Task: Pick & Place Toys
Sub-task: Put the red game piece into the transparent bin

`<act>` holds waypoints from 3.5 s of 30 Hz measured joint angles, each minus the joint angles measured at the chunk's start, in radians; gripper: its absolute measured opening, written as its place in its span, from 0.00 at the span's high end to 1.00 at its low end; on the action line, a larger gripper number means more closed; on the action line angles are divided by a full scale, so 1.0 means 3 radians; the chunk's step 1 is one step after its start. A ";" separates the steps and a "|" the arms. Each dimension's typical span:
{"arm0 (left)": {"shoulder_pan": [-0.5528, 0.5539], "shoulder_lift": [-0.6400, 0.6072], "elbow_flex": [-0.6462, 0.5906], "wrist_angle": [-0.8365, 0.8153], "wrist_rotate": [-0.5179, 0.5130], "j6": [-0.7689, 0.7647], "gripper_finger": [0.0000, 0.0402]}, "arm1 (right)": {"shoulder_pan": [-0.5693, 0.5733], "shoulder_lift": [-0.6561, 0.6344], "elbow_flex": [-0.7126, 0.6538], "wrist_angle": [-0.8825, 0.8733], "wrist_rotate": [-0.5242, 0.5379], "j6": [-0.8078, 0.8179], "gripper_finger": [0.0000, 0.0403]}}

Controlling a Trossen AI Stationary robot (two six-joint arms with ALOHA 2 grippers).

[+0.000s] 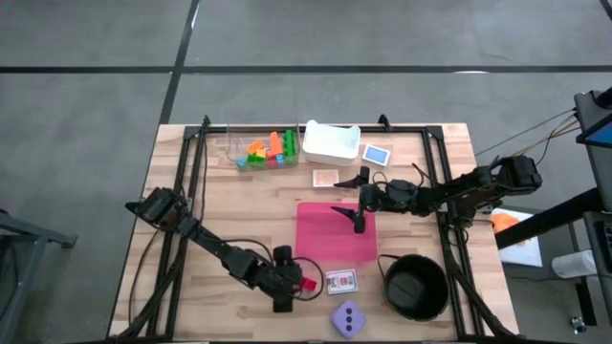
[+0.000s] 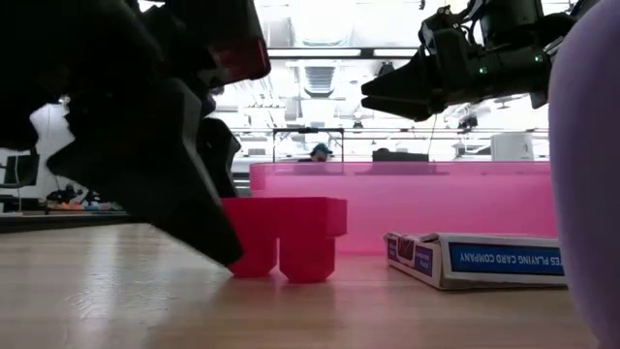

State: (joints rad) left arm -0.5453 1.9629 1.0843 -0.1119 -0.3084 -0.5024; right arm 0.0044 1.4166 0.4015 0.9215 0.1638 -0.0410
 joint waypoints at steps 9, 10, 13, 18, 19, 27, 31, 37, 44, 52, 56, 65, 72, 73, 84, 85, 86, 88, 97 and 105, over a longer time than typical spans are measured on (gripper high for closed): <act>0.0000 -0.0001 0.0001 0.0052 -0.0046 0.0193 0.38 | 0.0000 0.0000 0.0000 0.0000 0.0000 0.0000 0.18; 0.0001 -0.0001 0.0001 0.0067 -0.0046 0.0219 0.38 | 0.0000 0.0000 0.0000 0.0000 0.0000 0.0000 0.18; 0.0014 -0.0003 0.0001 0.0101 -0.0052 0.0303 0.38 | 0.0000 0.0000 0.0000 0.0000 0.0000 0.0000 0.18; 0.0017 -0.0008 0.0001 0.0148 -0.0134 0.0459 0.40 | 0.0000 0.0000 0.0000 -0.0003 0.0000 0.0000 0.18; 0.0017 -0.0008 0.0001 0.0147 -0.0136 0.0468 0.42 | 0.0000 0.0000 0.0000 -0.0006 0.0000 -0.0001 0.18; 0.0017 -0.0008 0.0004 0.0147 -0.0145 0.0556 0.68 | 0.0000 0.0000 0.0000 -0.0011 0.0000 -0.0001 0.18; 0.0013 -0.0010 0.0004 0.0144 -0.0145 0.0630 0.68 | 0.0000 0.0001 0.0000 -0.0031 0.0000 -0.0001 0.18; 0.0008 -0.0014 0.0004 0.0120 -0.0139 0.0643 0.68 | 0.0000 0.0001 0.0000 -0.0040 -0.0001 0.0000 0.18; -0.0028 -0.0107 0.0004 -0.0075 -0.0132 0.0641 0.68 | 0.0000 0.0003 0.0000 -0.0070 -0.0001 0.0000 0.18; -0.0132 -0.0431 -0.0114 -0.0070 -0.0395 0.0717 0.68 | 0.0000 0.0003 -0.0001 -0.0072 -0.0001 0.0005 0.18; -0.0197 -0.0720 -0.0372 0.0217 -0.0634 0.0719 0.68 | 0.0000 0.0003 -0.0001 -0.0085 -0.0002 0.0012 0.18; -0.0179 -0.1419 -0.1576 0.2313 -0.0636 0.1313 0.68 | 0.0003 0.0003 -0.0001 -0.0079 -0.0004 0.0018 0.18; 0.0296 -0.2264 -0.2271 0.2600 -0.0655 0.1618 0.68 | 0.0003 0.0005 -0.0001 -0.0099 -0.0012 0.0028 0.18; 0.0409 -0.2400 -0.2352 0.2603 -0.0625 0.1673 0.68 | 0.0003 0.0013 -0.0001 -0.0100 -0.0013 0.0028 0.18; 0.2521 -0.3240 -0.2872 0.2599 0.1110 0.1750 0.68 | 0.0004 0.0359 -0.0010 0.0240 -0.0021 0.0042 0.18; 0.2712 -0.3243 -0.2871 0.2590 0.1254 0.1752 0.68 | 0.0004 0.0407 -0.0006 0.0312 -0.0023 0.0042 0.18; 0.2888 -0.3236 -0.2848 0.2567 0.1382 0.1755 0.68 | 0.0004 0.0446 -0.0005 0.0375 -0.0024 0.0043 0.18; 0.3242 -0.3190 -0.2796 0.2536 0.1567 0.1773 0.68 | 0.0004 0.0520 0.0012 0.0475 -0.0024 0.0038 0.18; 0.4225 -0.2713 -0.2508 0.2447 0.1918 0.1786 0.68 | -0.0072 0.0655 0.0219 0.0577 -0.0004 -0.0297 0.18; 0.4295 -0.1978 -0.2178 0.2440 0.1563 0.1864 0.68 | -0.0219 0.0870 0.0350 0.0566 -0.0001 -0.0476 0.18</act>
State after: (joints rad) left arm 0.7433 1.3695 0.4309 0.6201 0.1604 0.0567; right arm -0.0612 1.6777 0.5065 1.0913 0.1635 -0.1837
